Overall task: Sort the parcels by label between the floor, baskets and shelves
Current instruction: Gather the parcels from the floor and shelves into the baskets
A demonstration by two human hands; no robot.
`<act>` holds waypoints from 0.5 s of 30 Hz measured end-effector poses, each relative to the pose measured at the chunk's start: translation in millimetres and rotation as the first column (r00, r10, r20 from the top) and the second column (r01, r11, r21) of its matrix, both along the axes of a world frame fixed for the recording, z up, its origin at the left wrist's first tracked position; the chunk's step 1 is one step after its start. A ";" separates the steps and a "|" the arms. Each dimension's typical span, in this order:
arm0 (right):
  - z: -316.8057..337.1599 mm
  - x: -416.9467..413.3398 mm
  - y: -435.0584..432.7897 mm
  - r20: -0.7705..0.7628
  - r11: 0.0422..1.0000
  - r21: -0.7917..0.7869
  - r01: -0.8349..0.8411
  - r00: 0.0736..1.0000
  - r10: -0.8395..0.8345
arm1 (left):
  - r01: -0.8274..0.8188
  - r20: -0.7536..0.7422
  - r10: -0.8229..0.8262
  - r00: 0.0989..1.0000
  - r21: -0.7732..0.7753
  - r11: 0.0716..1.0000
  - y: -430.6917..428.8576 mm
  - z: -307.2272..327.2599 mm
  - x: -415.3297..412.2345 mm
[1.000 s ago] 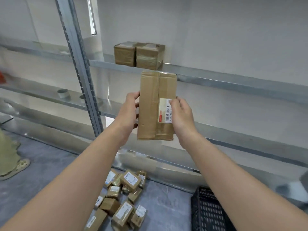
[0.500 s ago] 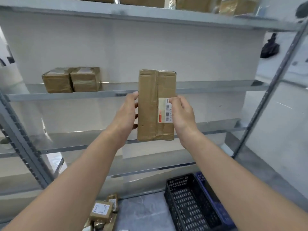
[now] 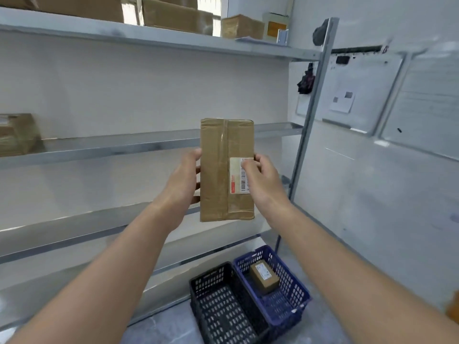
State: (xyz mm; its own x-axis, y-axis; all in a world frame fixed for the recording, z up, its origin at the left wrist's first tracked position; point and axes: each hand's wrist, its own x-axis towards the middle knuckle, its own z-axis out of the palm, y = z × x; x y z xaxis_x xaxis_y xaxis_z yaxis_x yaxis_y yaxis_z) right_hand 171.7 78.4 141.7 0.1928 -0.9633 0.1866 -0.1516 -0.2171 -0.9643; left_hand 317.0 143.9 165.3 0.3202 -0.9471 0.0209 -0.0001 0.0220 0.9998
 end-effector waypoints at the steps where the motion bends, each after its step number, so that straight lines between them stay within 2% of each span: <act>1: -0.5 -19.7 -8.8 -0.010 1.000 0.003 -0.005 1.000 0.005 | -0.002 -0.005 0.002 1.000 0.007 1.000 -9.5 -1.8 -18.3; 7: -13.0 -124.8 -61.4 -0.053 1.000 0.012 -0.005 0.999 0.006 | 0.009 -0.005 -0.008 1.000 0.029 1.000 -61.6 -18.8 -123.8; 15: -47.9 -187.2 -125.7 -0.074 0.998 0.055 0.021 0.997 -0.017 | -0.001 0.007 0.000 1.000 0.125 0.992 -137.8 -51.8 -193.0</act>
